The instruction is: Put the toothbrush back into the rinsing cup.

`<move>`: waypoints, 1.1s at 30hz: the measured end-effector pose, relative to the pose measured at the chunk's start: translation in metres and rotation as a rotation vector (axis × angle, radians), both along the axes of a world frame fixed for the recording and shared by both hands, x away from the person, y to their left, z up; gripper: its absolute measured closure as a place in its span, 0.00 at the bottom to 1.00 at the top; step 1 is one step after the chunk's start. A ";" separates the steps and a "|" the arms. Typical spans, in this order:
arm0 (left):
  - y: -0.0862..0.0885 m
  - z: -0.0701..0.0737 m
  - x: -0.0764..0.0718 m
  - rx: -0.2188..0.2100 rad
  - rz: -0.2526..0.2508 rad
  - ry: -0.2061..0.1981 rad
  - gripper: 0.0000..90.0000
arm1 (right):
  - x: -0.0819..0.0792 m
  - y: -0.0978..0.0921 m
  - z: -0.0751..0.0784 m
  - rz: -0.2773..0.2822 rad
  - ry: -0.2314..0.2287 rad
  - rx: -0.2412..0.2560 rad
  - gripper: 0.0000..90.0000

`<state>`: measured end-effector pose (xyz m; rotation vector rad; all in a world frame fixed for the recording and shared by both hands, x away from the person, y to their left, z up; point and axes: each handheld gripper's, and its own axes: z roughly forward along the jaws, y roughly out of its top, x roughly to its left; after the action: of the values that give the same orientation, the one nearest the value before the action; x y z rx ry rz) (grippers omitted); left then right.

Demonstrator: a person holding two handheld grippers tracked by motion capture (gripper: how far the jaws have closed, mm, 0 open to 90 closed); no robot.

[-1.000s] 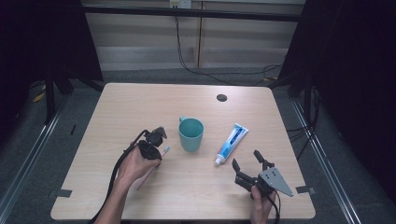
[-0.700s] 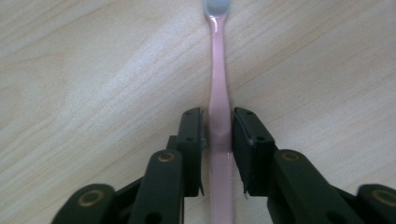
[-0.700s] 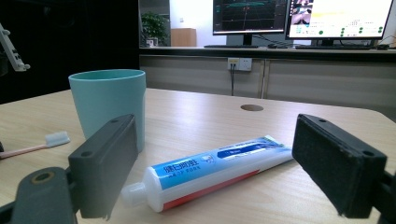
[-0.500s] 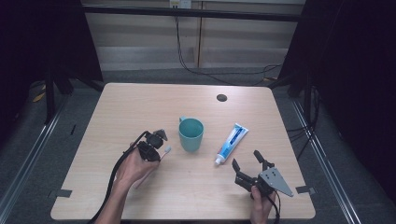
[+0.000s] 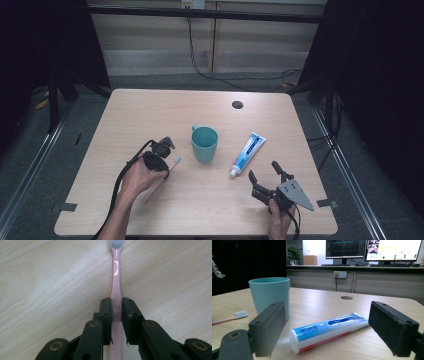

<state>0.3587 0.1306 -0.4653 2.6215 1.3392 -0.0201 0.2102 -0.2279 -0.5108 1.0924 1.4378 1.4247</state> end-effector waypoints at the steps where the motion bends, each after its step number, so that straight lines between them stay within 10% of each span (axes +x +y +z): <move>1: 0.001 0.000 0.000 -0.006 0.006 0.004 0.88 | 0.000 0.000 0.000 0.000 0.001 0.000 0.15; 33: 0.036 0.033 -0.005 -0.208 0.077 -0.059 0.88 | 0.000 0.000 0.000 0.001 -0.001 -0.002 0.15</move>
<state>0.3540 0.1668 -0.4320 2.3794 1.3400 -0.0661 0.2106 -0.2280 -0.5108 1.0896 1.4391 1.4234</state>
